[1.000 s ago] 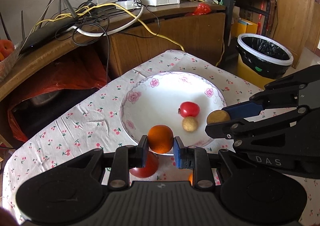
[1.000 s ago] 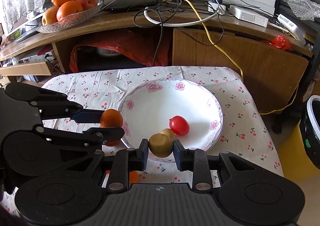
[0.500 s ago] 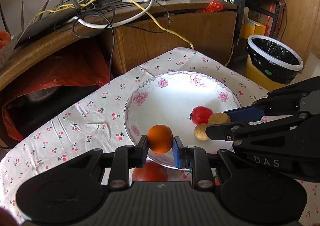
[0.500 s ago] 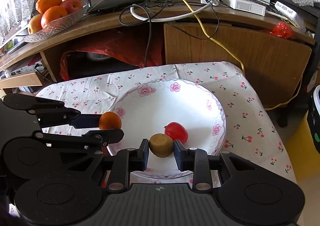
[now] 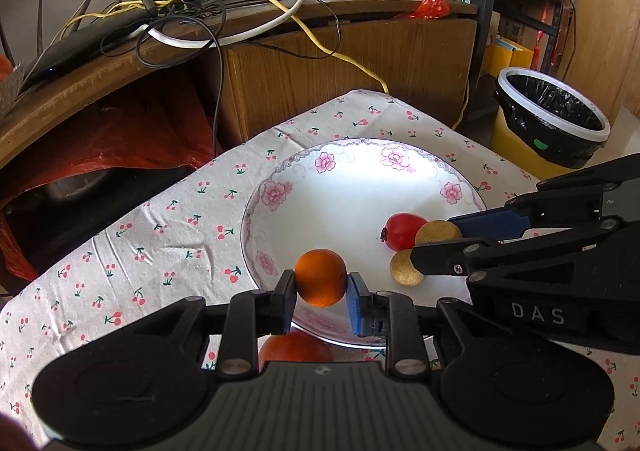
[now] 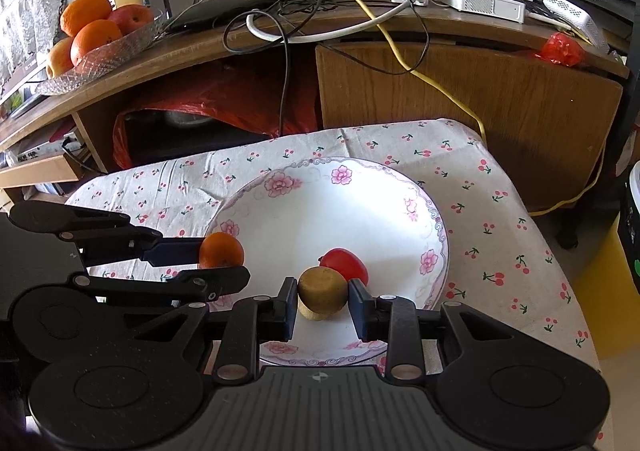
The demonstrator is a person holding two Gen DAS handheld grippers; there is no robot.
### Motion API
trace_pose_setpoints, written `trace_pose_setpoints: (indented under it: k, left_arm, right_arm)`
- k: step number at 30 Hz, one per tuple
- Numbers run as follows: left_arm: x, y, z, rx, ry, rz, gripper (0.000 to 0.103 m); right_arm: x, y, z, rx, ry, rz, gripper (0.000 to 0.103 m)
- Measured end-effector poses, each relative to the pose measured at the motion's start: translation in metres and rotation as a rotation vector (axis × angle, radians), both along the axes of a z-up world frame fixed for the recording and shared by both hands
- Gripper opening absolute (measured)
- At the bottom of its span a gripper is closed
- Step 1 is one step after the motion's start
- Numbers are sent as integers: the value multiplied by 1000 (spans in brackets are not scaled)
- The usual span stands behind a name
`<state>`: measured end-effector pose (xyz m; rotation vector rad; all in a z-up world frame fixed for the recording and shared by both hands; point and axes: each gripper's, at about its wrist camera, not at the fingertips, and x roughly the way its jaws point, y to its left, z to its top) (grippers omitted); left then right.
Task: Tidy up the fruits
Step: 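Carry tangerine and kiwi over bowl and open both grippers to release, then grasp orange tangerine with left gripper while right gripper grasps another tangerine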
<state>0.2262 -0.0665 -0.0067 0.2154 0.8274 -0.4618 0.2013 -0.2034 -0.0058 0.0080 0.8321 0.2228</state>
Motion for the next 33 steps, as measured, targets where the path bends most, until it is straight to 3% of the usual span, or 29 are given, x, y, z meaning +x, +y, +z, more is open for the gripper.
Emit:
trace_pose_setpoints:
  k: [14, 18, 33]
  left_arm:
    - [0, 1, 5, -6, -9, -7, 42]
    - [-4, 1, 9, -3, -22, -21, 45]
    - [-39, 12, 23, -17, -28, -70, 47]
  right_arm:
    - [-2, -5, 6, 29, -15, -19, 30]
    - [-9, -11, 9, 35, -21, -21, 36]
    - [-44, -7, 15, 15, -19, 76, 36]
